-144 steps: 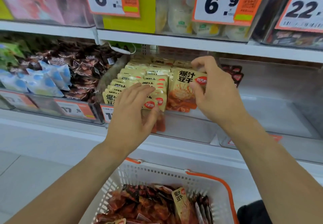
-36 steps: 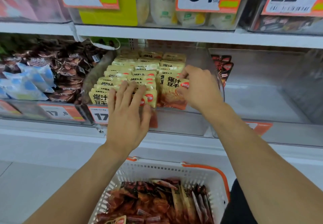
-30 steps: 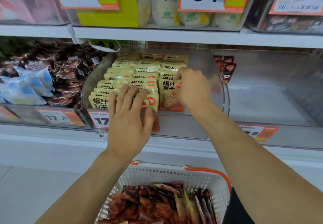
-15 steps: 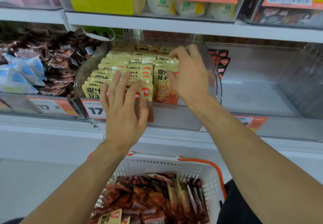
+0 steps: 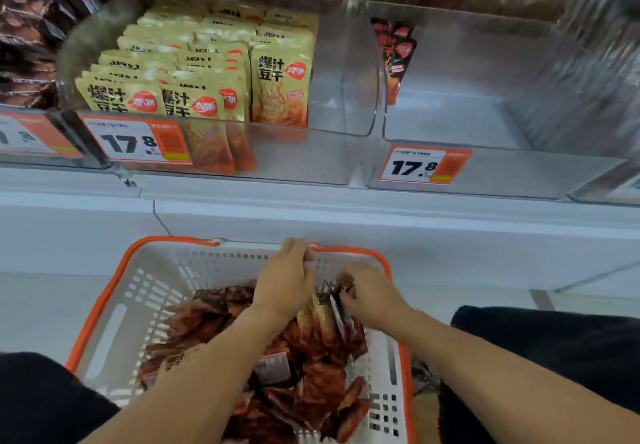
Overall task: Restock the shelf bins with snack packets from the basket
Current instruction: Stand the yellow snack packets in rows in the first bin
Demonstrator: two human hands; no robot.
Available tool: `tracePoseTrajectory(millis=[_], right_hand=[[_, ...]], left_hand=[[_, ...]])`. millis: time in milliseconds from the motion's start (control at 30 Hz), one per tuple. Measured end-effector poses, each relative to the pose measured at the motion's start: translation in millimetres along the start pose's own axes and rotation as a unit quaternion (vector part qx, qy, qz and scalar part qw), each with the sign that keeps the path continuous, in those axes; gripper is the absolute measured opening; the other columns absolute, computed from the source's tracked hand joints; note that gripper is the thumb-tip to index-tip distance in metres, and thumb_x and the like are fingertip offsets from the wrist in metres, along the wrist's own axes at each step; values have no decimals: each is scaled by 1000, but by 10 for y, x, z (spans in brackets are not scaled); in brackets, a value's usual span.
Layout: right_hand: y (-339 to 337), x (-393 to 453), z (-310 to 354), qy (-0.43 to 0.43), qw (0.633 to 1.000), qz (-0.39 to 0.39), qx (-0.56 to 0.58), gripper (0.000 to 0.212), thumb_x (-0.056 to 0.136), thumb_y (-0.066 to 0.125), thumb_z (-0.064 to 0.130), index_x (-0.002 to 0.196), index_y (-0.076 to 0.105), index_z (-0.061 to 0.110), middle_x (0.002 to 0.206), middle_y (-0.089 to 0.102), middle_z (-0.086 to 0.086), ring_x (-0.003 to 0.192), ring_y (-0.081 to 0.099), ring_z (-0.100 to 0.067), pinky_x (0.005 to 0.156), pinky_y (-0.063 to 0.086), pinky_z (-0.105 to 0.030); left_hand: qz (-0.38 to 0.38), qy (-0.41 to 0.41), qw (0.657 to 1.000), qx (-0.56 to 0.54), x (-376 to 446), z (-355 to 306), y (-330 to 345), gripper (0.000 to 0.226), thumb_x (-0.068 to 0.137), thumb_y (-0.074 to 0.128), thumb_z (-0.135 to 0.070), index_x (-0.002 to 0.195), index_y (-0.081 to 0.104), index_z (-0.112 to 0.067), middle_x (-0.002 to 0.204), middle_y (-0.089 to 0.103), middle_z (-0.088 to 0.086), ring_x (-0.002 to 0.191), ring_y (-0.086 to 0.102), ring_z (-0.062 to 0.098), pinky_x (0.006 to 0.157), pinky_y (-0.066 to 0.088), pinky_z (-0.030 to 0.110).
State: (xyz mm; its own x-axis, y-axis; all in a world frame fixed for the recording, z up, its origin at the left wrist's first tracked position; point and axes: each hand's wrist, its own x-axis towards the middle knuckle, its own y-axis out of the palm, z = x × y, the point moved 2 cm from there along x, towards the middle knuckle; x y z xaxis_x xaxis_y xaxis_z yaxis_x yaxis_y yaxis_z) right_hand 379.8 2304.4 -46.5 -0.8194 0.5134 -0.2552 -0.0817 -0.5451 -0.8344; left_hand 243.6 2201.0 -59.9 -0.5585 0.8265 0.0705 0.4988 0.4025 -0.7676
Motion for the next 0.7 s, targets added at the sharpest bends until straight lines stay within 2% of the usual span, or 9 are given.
tracePoseTrajectory(millis=[67, 133, 200, 233, 333, 433, 567, 633, 700], right_hand=[[280, -190, -173, 17, 997, 75, -24, 27, 88, 54, 12, 113, 59, 8, 110, 61, -13, 106, 58, -36, 79, 45, -36], [501, -309, -267, 31, 988, 141, -61, 50, 89, 53, 11, 138, 46, 17, 136, 49, -9, 121, 51, -36, 91, 47, -41], [647, -353, -294, 42, 979, 190, -53, 75, 89, 56, 10, 156, 23, 23, 160, 24, -3, 139, 37, -33, 107, 41, -45], [695, -362, -294, 46, 977, 205, -40, 81, 90, 56, 10, 158, 14, 23, 164, 14, -1, 145, 29, -32, 114, 35, -43], [778, -341, -307, 53, 973, 224, -32, 82, 93, 54, 8, 160, 7, 21, 167, 3, -1, 150, 20, -29, 120, 26, -39], [812, -317, -311, 46, 967, 247, -39, 80, 94, 51, 6, 160, 8, 19, 167, 3, -1, 151, 17, -26, 121, 24, -34], [831, -267, -309, 46, 966, 246, -64, 74, 93, 52, 8, 158, 19, 17, 166, 13, -5, 147, 28, -30, 117, 32, -36], [838, -236, -307, 55, 967, 242, -65, 65, 90, 52, 9, 152, 35, 15, 158, 31, -7, 138, 40, -32, 111, 40, -37], [827, -206, -304, 69, 969, 227, -63, 50, 87, 53, 8, 137, 51, 13, 138, 51, -10, 120, 54, -32, 96, 50, -38]], left_hand=[[97, -141, 985, -35, -208, 102, 338, 5, 94, 51, -16, 95, 56, -14, 90, 60, 4, 73, 55, 18, 65, 46, 33], [165, -215, 961, -54, -364, 254, 652, 7, 96, 55, -21, 96, 59, -15, 89, 63, 1, 72, 55, 11, 59, 42, 23], [214, -239, 945, -59, -415, 377, 854, 13, 96, 58, -26, 99, 63, -15, 90, 66, -1, 76, 60, 10, 54, 39, 18], [224, -243, 942, -60, -417, 418, 917, 15, 95, 60, -28, 97, 65, -15, 88, 67, 0, 76, 62, 11, 52, 37, 17], [223, -239, 944, -39, -416, 454, 1004, 19, 93, 64, -30, 83, 64, -14, 76, 65, -1, 66, 59, 9, 47, 33, 15], [217, -228, 949, -6, -411, 454, 1015, 23, 88, 72, -30, 73, 60, -18, 66, 62, -5, 59, 57, 6, 47, 35, 17], [218, -232, 948, -2, -400, 470, 981, 31, 80, 74, -17, 57, 53, -16, 58, 60, -2, 55, 60, 12, 47, 40, 22], [207, -239, 949, -10, -402, 451, 975, 29, 81, 71, -14, 57, 55, -16, 63, 63, -1, 59, 60, 11, 49, 41, 19], [192, -255, 947, -26, -402, 367, 984, 21, 86, 70, -23, 69, 59, -16, 70, 63, -3, 65, 59, 10, 53, 39, 20]])
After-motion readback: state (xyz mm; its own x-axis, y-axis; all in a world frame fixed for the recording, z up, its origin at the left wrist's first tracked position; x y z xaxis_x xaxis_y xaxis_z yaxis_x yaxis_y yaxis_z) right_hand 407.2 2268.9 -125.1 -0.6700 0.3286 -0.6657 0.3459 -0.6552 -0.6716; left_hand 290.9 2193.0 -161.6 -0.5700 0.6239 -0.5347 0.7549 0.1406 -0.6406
